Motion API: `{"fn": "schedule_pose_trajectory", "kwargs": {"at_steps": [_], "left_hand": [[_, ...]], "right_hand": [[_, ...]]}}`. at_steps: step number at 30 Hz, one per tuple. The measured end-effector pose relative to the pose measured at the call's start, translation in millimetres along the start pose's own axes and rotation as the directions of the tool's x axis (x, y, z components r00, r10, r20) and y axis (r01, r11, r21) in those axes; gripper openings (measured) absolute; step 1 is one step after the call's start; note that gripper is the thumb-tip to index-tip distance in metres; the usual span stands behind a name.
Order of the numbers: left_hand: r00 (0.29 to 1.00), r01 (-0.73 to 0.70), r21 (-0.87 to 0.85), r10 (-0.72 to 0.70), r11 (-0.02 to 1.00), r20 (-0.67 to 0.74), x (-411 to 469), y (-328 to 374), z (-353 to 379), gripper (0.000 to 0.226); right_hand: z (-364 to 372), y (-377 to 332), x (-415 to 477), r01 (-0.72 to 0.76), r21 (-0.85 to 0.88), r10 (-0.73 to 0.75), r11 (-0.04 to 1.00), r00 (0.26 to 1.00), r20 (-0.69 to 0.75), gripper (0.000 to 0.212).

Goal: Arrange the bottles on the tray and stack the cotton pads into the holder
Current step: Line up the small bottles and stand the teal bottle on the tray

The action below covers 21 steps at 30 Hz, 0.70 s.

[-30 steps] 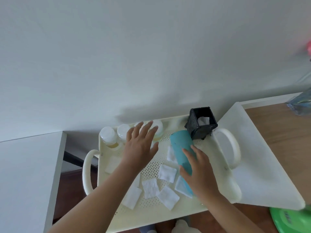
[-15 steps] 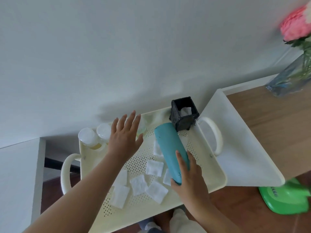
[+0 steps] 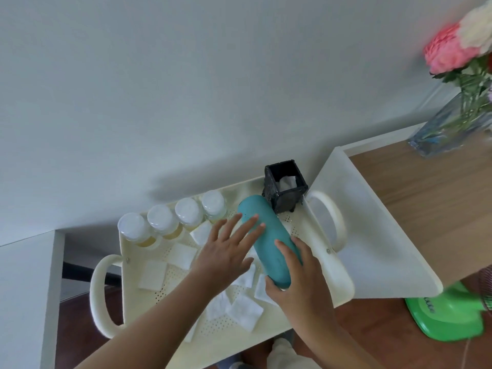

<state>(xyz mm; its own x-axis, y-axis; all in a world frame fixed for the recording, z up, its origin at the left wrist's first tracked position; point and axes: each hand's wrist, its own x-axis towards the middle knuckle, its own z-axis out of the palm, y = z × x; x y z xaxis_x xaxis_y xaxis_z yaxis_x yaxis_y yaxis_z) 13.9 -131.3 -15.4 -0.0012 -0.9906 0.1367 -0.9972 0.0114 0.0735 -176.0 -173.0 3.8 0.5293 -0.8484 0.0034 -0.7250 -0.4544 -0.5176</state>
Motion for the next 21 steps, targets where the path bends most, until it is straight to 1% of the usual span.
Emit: {"fn": "schedule_pose_trajectory", "kwargs": {"at_steps": [2,5,7,10,12,17,18,21], "left_hand": [[1.000,-0.014,-0.083,0.015,0.996,0.008,3,2,2,0.082],[1.000,-0.021,-0.224,0.021,0.974,-0.004,9,2,1,0.077],[0.999,-0.033,-0.279,0.033,0.960,-0.002,11,1,1,0.076],[1.000,-0.028,-0.324,0.026,0.946,-0.012,13,-2,-1,0.076],[0.999,-0.026,-0.325,0.018,0.945,-0.026,15,-4,-3,0.075],[0.998,0.015,-0.369,-0.037,0.929,-0.054,19,-14,-11,0.077],[0.997,0.032,-0.383,-0.057,0.923,-0.054,21,-16,-12,0.078],[0.992,0.082,-0.432,-0.115,0.898,-0.053,28,-17,-18,0.078]], "right_hand": [[-5,-4,2,0.002,0.025,-0.002,1.000,1.000,-0.017,0.074],[-10,-10,3,0.002,0.050,0.000,0.999,0.999,-0.051,0.070],[-13,-13,3,0.006,0.066,-0.002,0.998,0.998,-0.060,0.068],[-19,-15,5,0.023,0.101,-0.017,0.995,0.998,-0.058,0.064],[-24,-15,7,0.055,0.128,-0.048,0.990,0.997,-0.060,0.063],[-38,-12,15,0.152,0.239,-0.153,0.959,0.988,-0.017,0.069],[-42,-11,18,0.162,0.269,-0.166,0.950,0.986,-0.006,0.067],[-55,-11,31,0.173,0.334,-0.187,0.926,0.982,0.009,0.050]]}}
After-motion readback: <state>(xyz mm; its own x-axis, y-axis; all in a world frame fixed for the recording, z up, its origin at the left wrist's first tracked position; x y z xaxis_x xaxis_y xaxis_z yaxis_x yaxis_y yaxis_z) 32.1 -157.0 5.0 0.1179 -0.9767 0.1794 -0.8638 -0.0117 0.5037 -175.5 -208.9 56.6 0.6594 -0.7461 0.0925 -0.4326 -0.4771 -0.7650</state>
